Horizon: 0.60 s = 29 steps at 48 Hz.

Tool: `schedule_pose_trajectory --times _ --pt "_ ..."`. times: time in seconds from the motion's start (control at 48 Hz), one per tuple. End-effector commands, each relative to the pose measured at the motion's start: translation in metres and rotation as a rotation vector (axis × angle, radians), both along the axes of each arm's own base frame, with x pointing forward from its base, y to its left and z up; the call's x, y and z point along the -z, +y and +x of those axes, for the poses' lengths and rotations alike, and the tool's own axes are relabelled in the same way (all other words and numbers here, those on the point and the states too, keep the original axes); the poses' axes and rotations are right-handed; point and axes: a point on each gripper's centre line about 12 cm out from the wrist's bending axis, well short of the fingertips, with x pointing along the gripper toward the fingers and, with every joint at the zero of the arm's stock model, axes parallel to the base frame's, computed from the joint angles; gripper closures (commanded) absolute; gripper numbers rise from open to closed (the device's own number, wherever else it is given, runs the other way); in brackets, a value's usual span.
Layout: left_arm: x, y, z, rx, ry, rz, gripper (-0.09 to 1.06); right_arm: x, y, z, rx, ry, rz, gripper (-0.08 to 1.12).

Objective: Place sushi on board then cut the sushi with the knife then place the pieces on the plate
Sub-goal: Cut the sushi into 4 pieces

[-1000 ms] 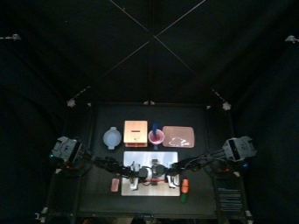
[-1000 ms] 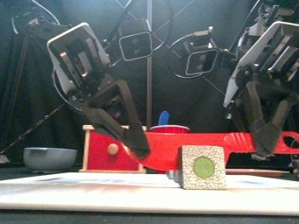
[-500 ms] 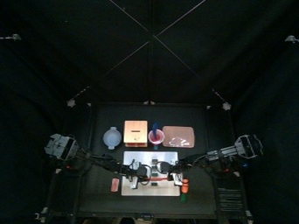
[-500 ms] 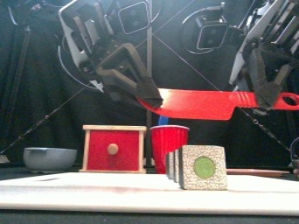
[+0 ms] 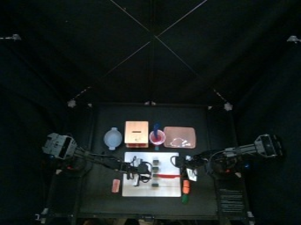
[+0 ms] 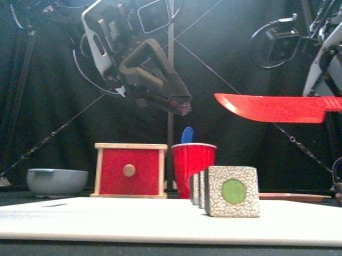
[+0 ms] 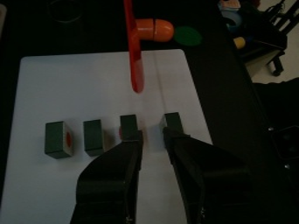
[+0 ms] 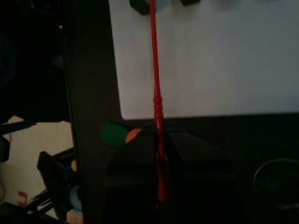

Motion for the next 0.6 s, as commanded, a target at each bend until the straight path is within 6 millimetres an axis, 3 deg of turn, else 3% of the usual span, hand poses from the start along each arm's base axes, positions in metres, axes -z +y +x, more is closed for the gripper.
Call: schedule_pose_trajectory --times 0.021,0.25,0.604 --pt "-0.017 0.008 0.002 -0.011 -0.052 0.005 0.29 -0.007 -0.002 -0.013 0.019 -0.012 0.04 0.79" --pt "-0.012 0.023 0.0 -0.044 -0.041 0.013 0.29 0.0 -0.009 -0.039 0.055 0.066 0.115 0.78" --pt "-0.005 0.039 -0.002 -0.08 -0.033 0.018 0.29 0.012 -0.027 -0.054 0.089 0.194 0.114 0.78"
